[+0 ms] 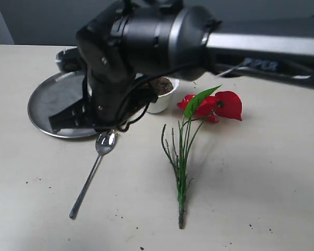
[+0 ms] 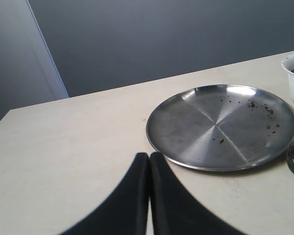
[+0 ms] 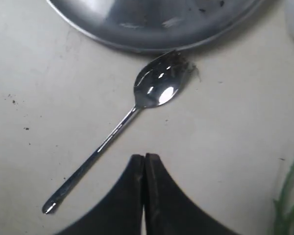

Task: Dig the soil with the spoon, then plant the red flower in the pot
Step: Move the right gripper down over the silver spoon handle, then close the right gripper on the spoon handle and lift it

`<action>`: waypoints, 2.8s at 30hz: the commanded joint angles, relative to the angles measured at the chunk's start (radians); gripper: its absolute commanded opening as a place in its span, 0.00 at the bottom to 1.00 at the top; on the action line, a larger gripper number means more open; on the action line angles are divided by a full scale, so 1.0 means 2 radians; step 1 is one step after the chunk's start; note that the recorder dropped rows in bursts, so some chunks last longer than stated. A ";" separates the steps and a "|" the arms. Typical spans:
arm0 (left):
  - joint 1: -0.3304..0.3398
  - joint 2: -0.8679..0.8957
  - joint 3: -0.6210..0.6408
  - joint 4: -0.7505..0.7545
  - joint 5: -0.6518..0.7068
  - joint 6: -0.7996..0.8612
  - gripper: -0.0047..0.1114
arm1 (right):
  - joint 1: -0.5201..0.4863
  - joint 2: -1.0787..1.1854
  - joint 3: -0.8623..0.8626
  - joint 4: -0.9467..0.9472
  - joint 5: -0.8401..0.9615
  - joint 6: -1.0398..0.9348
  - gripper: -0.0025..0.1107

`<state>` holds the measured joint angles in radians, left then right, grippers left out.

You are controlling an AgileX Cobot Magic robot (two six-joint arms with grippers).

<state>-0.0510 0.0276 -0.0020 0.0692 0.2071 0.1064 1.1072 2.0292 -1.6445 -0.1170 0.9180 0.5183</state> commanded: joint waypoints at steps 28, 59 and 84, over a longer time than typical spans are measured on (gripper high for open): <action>-0.001 -0.002 0.001 0.001 -0.002 -0.002 0.04 | 0.020 0.116 -0.001 0.141 -0.038 0.099 0.46; -0.001 -0.002 0.001 0.001 -0.003 -0.002 0.04 | 0.025 0.109 -0.079 0.128 -0.037 0.098 0.46; -0.001 -0.002 0.001 0.001 -0.003 -0.002 0.04 | 0.022 0.149 -0.083 0.097 0.019 0.095 0.46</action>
<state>-0.0510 0.0276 -0.0020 0.0692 0.2071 0.1064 1.1589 2.3319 -1.8048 0.1044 0.9182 0.7168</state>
